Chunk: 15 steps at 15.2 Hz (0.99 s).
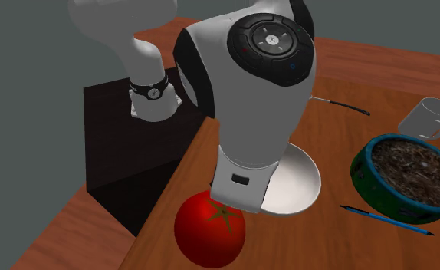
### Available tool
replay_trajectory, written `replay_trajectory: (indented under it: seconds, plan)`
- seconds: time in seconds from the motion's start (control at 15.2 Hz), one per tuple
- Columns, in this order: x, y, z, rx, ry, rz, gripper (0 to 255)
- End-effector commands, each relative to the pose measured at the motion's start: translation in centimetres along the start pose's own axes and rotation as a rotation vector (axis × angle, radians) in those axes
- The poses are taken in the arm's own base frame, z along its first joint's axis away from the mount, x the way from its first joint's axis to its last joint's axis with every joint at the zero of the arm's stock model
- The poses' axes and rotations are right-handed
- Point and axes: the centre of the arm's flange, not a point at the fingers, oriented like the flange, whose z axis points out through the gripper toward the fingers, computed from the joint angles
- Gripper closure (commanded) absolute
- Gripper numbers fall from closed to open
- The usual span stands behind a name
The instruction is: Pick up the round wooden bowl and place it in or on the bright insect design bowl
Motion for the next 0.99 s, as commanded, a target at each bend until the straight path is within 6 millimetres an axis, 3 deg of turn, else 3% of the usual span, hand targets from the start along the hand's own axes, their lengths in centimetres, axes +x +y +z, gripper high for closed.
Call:
replay_trajectory:
  seconds: [0.0,0.13,0.92]
  plan:
    - [-0.1,0.1,0.3,-0.001,-0.008,0.001,255]
    - [0.0,0.0,0.2,-0.001,-0.008,0.001,255]
    - [-0.8,-0.5,-6.0,-0.001,-0.008,0.001,255]
